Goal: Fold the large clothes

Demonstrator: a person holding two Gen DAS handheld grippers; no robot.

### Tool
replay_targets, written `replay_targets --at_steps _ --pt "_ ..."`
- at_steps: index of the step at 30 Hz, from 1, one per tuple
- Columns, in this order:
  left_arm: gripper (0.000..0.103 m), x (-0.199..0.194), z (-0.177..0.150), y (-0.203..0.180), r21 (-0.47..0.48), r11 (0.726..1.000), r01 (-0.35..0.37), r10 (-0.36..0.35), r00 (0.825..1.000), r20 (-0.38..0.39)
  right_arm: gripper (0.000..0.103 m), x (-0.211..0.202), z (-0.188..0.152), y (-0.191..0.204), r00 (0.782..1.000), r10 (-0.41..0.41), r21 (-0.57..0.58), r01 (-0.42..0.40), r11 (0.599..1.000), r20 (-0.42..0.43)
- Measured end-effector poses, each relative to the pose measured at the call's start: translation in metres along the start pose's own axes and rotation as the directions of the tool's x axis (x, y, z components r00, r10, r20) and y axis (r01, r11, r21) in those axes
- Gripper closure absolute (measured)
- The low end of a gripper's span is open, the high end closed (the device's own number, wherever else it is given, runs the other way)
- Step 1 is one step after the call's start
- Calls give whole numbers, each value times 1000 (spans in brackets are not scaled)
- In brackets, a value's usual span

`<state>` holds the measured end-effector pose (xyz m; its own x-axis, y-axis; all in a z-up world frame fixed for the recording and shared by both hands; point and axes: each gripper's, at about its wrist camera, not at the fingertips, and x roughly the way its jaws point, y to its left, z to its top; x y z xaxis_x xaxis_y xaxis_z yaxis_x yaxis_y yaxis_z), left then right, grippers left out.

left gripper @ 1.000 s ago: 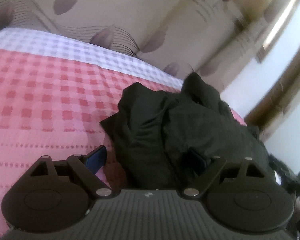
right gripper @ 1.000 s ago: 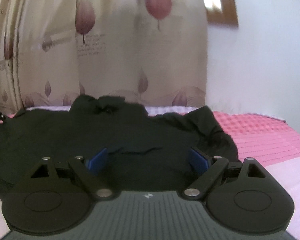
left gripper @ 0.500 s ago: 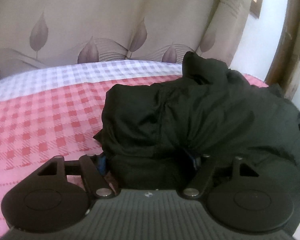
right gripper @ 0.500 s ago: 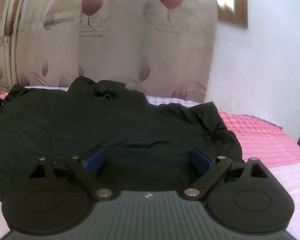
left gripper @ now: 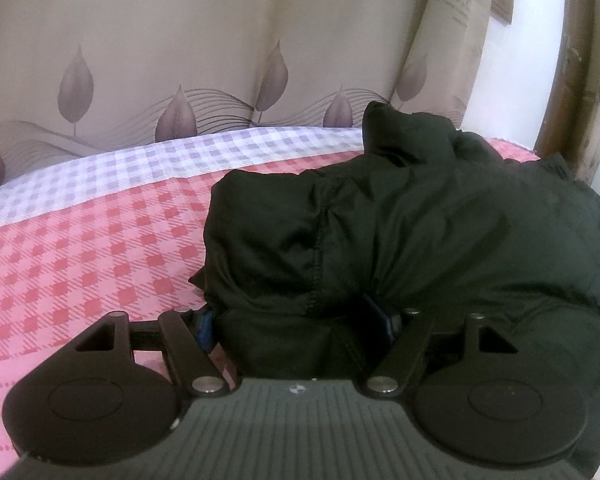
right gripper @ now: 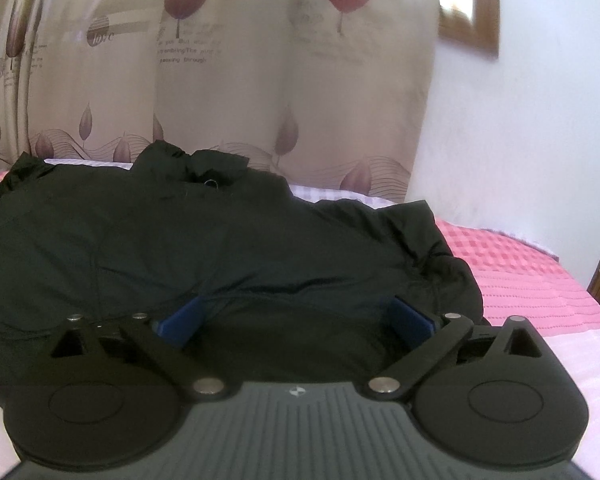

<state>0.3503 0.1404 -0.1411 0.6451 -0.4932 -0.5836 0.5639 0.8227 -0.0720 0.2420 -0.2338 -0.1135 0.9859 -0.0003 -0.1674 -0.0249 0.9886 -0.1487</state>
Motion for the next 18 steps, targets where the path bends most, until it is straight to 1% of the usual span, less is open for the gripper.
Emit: replay_targets --at_steps 4,5,6,8,9,10,12,14,15,17,18 --pt "32 -1 0 0 2 1000 -1 1 1000 0 2 -3 0 5 999 -27 -27 27 999 26" --pt "32 -1 -1 0 2 1000 -1 1 1000 0 2 -6 0 9 998 -36 -43 38 998 43" --pt "32 -1 -1 0 1 1000 -1 1 1000 1 2 -10 2 12 998 -27 -37 29 999 64" --pt "32 -1 -1 0 -5 1000 2 -2 1000 1 2 -19 10 18 993 31 49 -37 998 117" --pt "31 -1 -1 1 -10 1000 5 -5 1000 1 2 -22 17 24 989 59 100 -74 992 138" --pt "31 -1 -2 2 -15 1000 8 -8 1000 2 2 -23 24 31 985 92 127 -111 986 149" --pt "31 -1 -2 4 -23 1000 13 -13 1000 3 2 -20 38 49 978 153 120 -170 978 142" --pt "31 -1 -3 7 -42 999 25 -25 1000 5 3 -9 50 69 974 193 83 -204 976 119" --pt "31 0 -4 10 -62 997 38 -38 999 7 10 -3 55 78 970 216 64 -224 972 114" --pt "31 0 -8 18 -112 991 74 -73 997 20 38 11 65 94 967 238 37 -242 970 95" --pt "32 0 -10 23 -135 986 95 -91 995 32 60 18 69 102 969 236 31 -239 971 75"
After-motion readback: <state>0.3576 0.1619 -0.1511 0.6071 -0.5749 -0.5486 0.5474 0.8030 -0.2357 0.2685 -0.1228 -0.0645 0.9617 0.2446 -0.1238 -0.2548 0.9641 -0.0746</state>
